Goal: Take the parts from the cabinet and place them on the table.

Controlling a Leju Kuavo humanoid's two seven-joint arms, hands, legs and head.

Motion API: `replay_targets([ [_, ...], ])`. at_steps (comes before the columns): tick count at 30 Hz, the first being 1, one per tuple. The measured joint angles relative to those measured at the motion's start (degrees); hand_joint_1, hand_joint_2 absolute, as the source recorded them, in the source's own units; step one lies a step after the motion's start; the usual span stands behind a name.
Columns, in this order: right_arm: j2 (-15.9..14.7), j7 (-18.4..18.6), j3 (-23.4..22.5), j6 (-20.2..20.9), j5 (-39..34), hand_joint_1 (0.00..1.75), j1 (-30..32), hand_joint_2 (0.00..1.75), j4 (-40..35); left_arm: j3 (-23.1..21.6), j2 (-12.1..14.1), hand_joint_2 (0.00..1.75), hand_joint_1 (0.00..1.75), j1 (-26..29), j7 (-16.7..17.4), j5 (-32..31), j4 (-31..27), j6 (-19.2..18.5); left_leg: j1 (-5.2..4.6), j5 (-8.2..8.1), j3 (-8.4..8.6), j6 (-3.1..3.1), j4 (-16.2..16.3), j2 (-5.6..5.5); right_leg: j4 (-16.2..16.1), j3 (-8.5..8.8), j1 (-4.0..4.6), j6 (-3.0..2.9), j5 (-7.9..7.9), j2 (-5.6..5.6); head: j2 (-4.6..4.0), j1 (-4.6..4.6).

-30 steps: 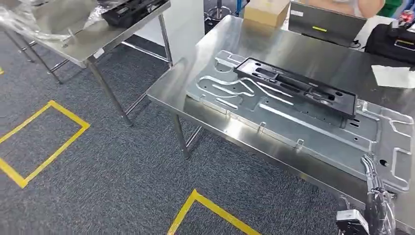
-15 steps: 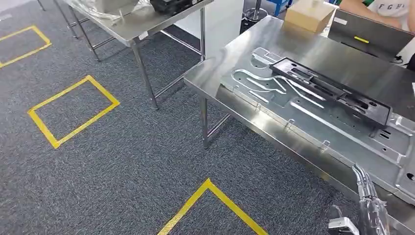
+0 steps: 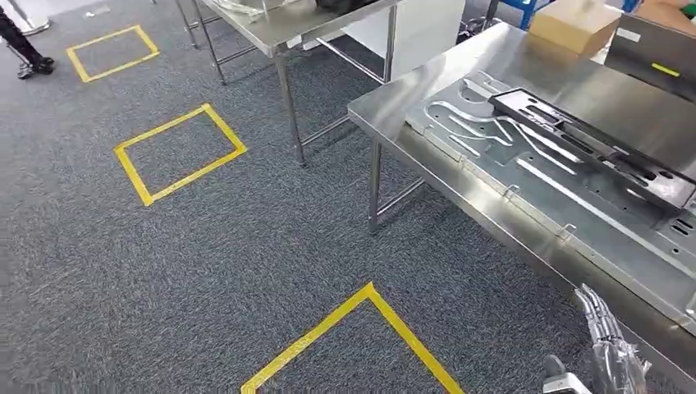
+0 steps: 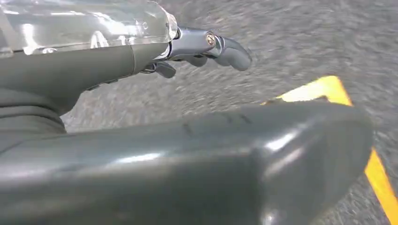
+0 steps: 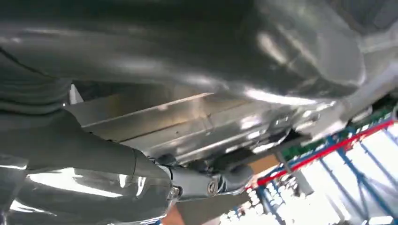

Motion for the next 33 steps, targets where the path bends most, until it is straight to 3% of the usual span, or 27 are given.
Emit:
replay_targets([
  [1, 0.0, 0.02, 0.11, 0.0, -0.02, 0.0, -0.13, 0.0, 0.22, 0.0, -0.02, 0.0, 0.0, -0.05, -0.11, 0.02, 0.0, 0.0, 0.2, -0.49, -0.19, -0.2, 3.26, 0.16, 0.06, -0.83, 0.08, 0.05, 0.61, -0.82, -0.02, 0.0],
  [2, 0.0, 0.26, 0.42, 0.04, -0.07, 0.0, -0.27, 0.0, 0.5, -0.02, -0.02, 0.0, 0.0, -0.06, -0.2, 0.07, 0.0, 0.0, 0.38, 0.98, 0.6, -0.33, 4.6, 0.21, 0.1, -1.77, 0.13, 0.17, 1.28, -1.69, 0.0, 0.0],
  [3, 0.0, 0.48, 0.74, 0.04, 0.02, 0.0, -0.4, 0.0, 0.81, -0.04, -0.02, 0.0, 0.0, -0.06, -0.22, 0.07, 0.0, 0.0, 0.5, 3.14, 2.37, -0.36, 3.53, 0.27, 0.1, -2.56, 0.15, 0.29, 1.84, -2.44, 0.0, 0.0],
  [4, 0.0, 0.66, 1.12, 0.04, 0.31, 0.0, -0.63, 0.0, 1.22, -0.07, -0.02, 0.0, 0.0, -0.04, -0.22, 0.04, 0.0, 0.04, 0.52, 5.24, 5.57, -0.29, 0.0, 0.61, 0.11, -3.38, 0.15, 0.49, 2.46, -3.13, 0.0, 0.0],
  [5, 0.0, 0.81, 1.38, 0.04, 0.59, 0.0, -0.86, 0.0, 1.55, -0.09, -0.04, 0.0, 0.0, -0.05, -0.22, 0.02, 0.0, 0.13, 0.5, 5.88, 9.48, -0.09, -5.01, 1.45, 0.11, -3.95, 0.16, 0.73, 2.99, -3.62, 0.0, 0.0],
  [6, 0.0, 1.03, 1.62, 0.04, 0.74, 0.0, -1.07, 0.0, 1.81, -0.11, -0.04, 0.0, 0.0, -0.2, -0.22, -0.09, -0.07, 0.33, 0.36, 4.81, 14.11, 0.33, -10.91, 3.48, 0.14, -4.06, 0.18, 0.99, 3.26, -4.01, 0.0, 0.0],
  [7, 0.0, 1.35, 1.96, 0.02, 0.9, 0.0, -1.08, 0.0, 2.18, -0.15, -0.02, 0.0, 0.0, -0.42, -0.2, -0.2, -0.11, 0.52, -0.19, 2.31, 18.46, 0.61, -16.92, 5.33, 0.21, -4.14, 0.28, 1.34, 3.48, -4.7, -0.02, 0.0],
  [8, -0.07, 1.73, 2.41, -0.02, 0.98, 0.0, -1.39, 0.0, 3.0, -0.26, -0.02, 0.0, 0.0, -0.63, -0.09, -0.33, -0.11, 0.68, -0.49, 1.66, 18.5, 1.09, -18.4, 4.95, 0.13, -3.98, 0.19, 1.92, 3.9, -5.44, 0.0, 0.0],
  [11, -0.26, 3.1, 4.78, -1.68, 2.64, 0.0, -3.22, 0.0, 8.31, -1.05, -0.02, 0.0, 0.0, -0.42, 0.42, -0.87, -0.09, 1.42, -0.59, 3.16, 17.82, 2.71, -19.21, 3.3, -0.56, -3.7, -0.13, 3.15, 5.12, -6.93, -0.02, 0.0],
  [12, -0.66, 3.63, 5.9, -2.87, 3.34, 0.0, -3.87, 0.0, 11.3, -1.4, -0.26, 0.0, 0.0, -0.42, 0.48, -1.05, -0.09, 1.59, -0.47, 4.03, 17.32, 3.0, -19.44, 2.96, 0.57, -4.2, -0.41, 3.67, 3.7, -3.17, 0.0, 0.0],
  [13, -0.85, 3.91, 6.88, -4.78, 3.91, 0.0, -4.6, 0.0, 14.84, -1.59, -0.33, 0.0, 0.0, -0.43, 0.59, -1.22, -0.09, 1.77, -0.52, 4.48, 16.71, 3.53, -19.41, 2.47, 3.26, -5.35, -0.38, 3.56, 1.03, -0.8, -0.02, 0.0],
  [14, -1.2, 4.0, 7.88, -6.28, 4.09, 0.0, -5.39, 0.0, 18.82, -1.68, -0.31, 0.0, 0.0, -0.38, 0.61, -1.22, -0.09, 1.94, -0.68, 4.9, 16.14, 3.86, -19.34, 2.02, 7.41, -6.92, -0.24, 3.53, -1.8, 0.32, 0.0, 0.0],
  [15, -1.46, 3.91, 8.67, -7.8, 4.05, 0.0, -5.84, 0.0, 22.32, -1.81, -0.31, 0.0, 0.0, -0.38, 0.61, -1.22, -0.09, 2.03, -0.92, 5.35, 15.56, 4.17, -19.25, 1.45, 11.92, -8.55, -0.19, 3.44, -4.13, 0.68, 0.0, 0.02],
  [16, -1.62, 3.61, 9.55, -8.7, 4.02, 0.0, -6.24, 0.0, 25.41, -2.01, -0.33, 0.0, 0.0, -0.35, 0.61, -1.22, -0.09, 2.05, -1.2, 5.72, 14.85, 4.33, -18.99, 0.63, 15.73, -9.83, -0.05, 3.29, -5.62, 0.81, 0.0, 0.02],
  [17, -1.68, 3.52, 10.19, -9.05, 4.02, 0.0, -6.62, 0.0, 27.44, -2.19, -0.33, 0.0, 0.0, -0.25, 0.61, -1.22, -0.09, 2.05, -1.39, 5.96, 14.37, 4.42, -18.61, -0.15, 16.85, -9.91, 0.08, 3.08, -5.59, 0.83, 0.0, 0.0],
  [18, -1.75, 3.43, 10.62, -9.27, 4.0, 0.0, -7.01, 0.0, 28.92, -2.34, -0.33, 0.0, 0.0, -0.13, 0.61, -1.25, -0.09, 2.05, -1.53, 6.1, 13.87, 4.35, -18.21, -0.9, 15.23, -8.69, 0.18, 2.84, -4.4, 0.86, -0.02, 0.02],
  [20, -2.1, 3.43, 11.37, -9.51, 3.93, 0.0, -7.87, 0.0, 31.3, -2.54, -0.37, 0.0, 0.0, 0.01, 0.63, -1.22, -0.09, 2.05, -1.76, 6.14, 13.27, 4.33, -17.23, -2.3, 6.15, -3.13, 0.56, 2.07, -0.02, 1.73, 0.0, 0.02],
  [21, -2.34, 3.52, 11.61, -9.57, 3.78, 0.0, -8.06, 0.0, 31.96, -2.62, -0.44, 0.0, 0.0, -0.02, 0.61, -1.22, -0.09, 2.05, -1.82, 6.1, 13.01, 4.29, -16.72, -2.92, 1.15, -0.5, 0.75, 1.4, 1.33, 3.34, 0.0, 0.02],
  [22, -2.65, 3.67, 11.85, -9.57, 3.69, 0.0, -8.35, 0.0, 32.59, -2.71, -0.66, 0.0, 0.0, -0.08, 0.61, -1.22, -0.09, 2.05, -1.96, 6.08, 12.19, 4.1, -16.42, -3.16, 0.24, 0.01, 0.56, 0.89, 0.09, 5.78, 0.0, 0.02],
  [23, -2.71, 4.69, 12.09, -9.72, 4.69, 0.0, -8.35, 0.0, 32.98, -2.8, -0.55, 0.0, 0.0, -0.23, 0.61, -1.27, -0.09, 2.21, -1.75, 6.16, 11.78, 3.86, -15.95, -4.03, -0.36, -0.19, 0.65, 1.19, 0.51, 5.3, 0.0, 0.0],
  [24, -2.93, 7.62, 12.42, -10.87, 7.8, 0.0, -9.0, 0.0, 34.36, -2.91, -0.55, 0.0, 0.0, -0.13, 0.59, -1.51, -0.09, 2.51, -1.33, 6.4, 11.38, 3.4, -15.98, -4.31, -0.38, -0.3, 1.04, 1.09, 0.61, 4.76, 0.0, 0.02],
  [26, -2.77, 15.01, 13.73, -18.0, 16.98, 0.0, -14.49, 0.0, 46.02, -3.37, -0.61, 0.0, 0.0, 0.09, 0.42, -2.25, -0.09, 3.65, -1.12, 6.74, 11.1, 2.7, -16.18, -5.01, -1.31, -0.03, 1.04, 0.43, 1.28, 4.08, -0.02, 0.0],
  [27, -2.08, 17.77, 14.38, -20.39, 19.0, 0.0, -17.29, 0.0, 54.74, -3.74, -0.57, 0.0, 0.0, 0.05, 0.33, -2.62, -0.09, 4.35, -1.06, 6.2, 11.01, 2.66, -15.25, -3.58, -2.13, 0.4, 0.65, 0.32, 1.8, 3.33, -0.02, 0.02],
  [28, -1.68, 18.6, 14.4, -20.22, 18.42, 0.0, -18.82, 0.0, 60.83, -4.15, -0.59, 0.0, 0.0, -0.17, 0.2, -3.0, -0.09, 4.7, -1.2, 4.77, 9.85, 2.2, -13.13, -1.75, -2.41, 0.54, 0.63, 0.19, 1.83, 2.78, 0.0, 0.0],
  [31, 0.15, 23.88, 13.68, -13.59, 14.96, 0.0, -20.76, 0.0, 74.91, -5.22, -0.41, 0.0, 0.0, -0.34, -0.41, -3.96, -0.09, 5.33, -0.19, -1.33, 3.36, 0.57, -0.57, -0.33, -2.37, 0.49, 0.58, 0.09, 1.63, -0.37, 0.0, 0.0],
  [32, 0.64, 25.38, 13.24, -11.49, 13.68, 0.0, -20.93, 0.0, 77.65, -5.62, -0.37, 0.0, 0.0, -0.21, -0.55, -4.33, -0.09, 5.33, 0.2, -1.52, 2.3, 0.21, 1.45, -0.14, -2.31, 0.46, 0.49, 0.2, 1.56, -1.25, 0.0, 0.0],
  [33, 1.52, 27.03, 12.38, -8.69, 11.21, 0.0, -20.97, 0.0, 80.64, -5.97, -0.05, 0.0, 0.0, 0.08, -0.61, -4.59, -0.09, 5.31, 0.6, -0.3, 2.76, -0.2, 0.57, 0.14, -2.27, 0.48, 0.37, 0.34, 1.47, -1.99, 0.0, 0.0],
])
